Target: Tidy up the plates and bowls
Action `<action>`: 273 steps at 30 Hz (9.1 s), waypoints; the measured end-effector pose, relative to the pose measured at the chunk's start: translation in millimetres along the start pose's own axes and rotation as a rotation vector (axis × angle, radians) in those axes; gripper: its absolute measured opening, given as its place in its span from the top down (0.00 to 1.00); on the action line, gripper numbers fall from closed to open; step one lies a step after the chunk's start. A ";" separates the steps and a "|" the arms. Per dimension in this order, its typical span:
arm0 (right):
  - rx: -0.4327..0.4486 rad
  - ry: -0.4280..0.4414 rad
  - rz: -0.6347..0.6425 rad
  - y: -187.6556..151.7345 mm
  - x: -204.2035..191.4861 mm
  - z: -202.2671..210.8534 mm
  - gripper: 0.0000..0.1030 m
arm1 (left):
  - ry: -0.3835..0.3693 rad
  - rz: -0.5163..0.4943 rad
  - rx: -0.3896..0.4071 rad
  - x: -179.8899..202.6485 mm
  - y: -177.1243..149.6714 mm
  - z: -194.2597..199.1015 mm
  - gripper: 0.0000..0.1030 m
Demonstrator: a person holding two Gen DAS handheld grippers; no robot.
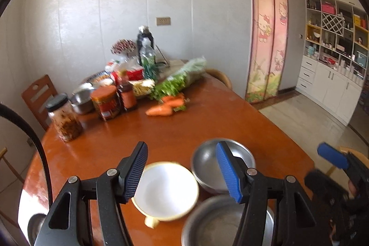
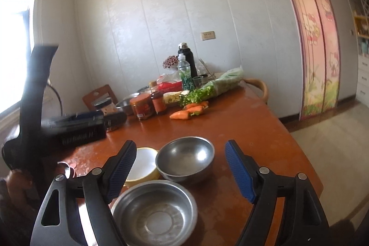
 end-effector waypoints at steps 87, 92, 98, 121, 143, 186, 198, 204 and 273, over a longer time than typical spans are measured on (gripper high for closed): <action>-0.278 0.072 0.088 -111.1 -25.9 -36.6 0.68 | 0.080 0.167 -0.325 -2.0 -141.0 14.6 0.65; -0.276 0.101 0.104 -107.8 -42.1 -31.8 0.67 | 0.112 0.162 -0.295 -11.1 -137.1 34.8 0.64; -0.281 0.135 0.128 -108.4 -62.2 -26.6 0.67 | 0.135 0.182 -0.295 -25.2 -144.1 51.2 0.64; -0.353 0.148 0.181 -124.8 -77.4 -22.8 0.66 | 0.136 0.176 -0.334 -29.4 -167.4 52.5 0.65; -0.384 0.163 0.138 -133.5 -69.0 -29.3 0.63 | 0.143 0.176 -0.317 -26.8 -169.5 47.0 0.64; -0.242 0.119 0.066 -81.7 -31.9 -7.3 0.39 | 0.170 0.121 -0.212 -5.4 -111.2 68.5 0.52; -0.160 0.009 0.028 -39.0 21.3 -13.1 0.35 | 0.060 0.088 -0.213 34.0 -80.6 26.1 0.51; -0.181 0.007 0.059 -34.2 28.2 -32.7 0.35 | -0.008 0.147 -0.281 42.9 -72.8 0.0 0.51; -0.449 0.146 -0.204 -80.7 63.3 -112.1 0.71 | -0.079 0.285 -0.397 36.8 -86.7 -69.3 0.53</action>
Point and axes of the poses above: each gripper's, at about its wrist camera, not at the fingertips, and z roughly against the way its jaws point, x to its right, y to its top, the point moved 3 cm from there along -z, roughly the way its jaws point, and after that the axes turned 12 degrees about x, right-handed, at the moved point
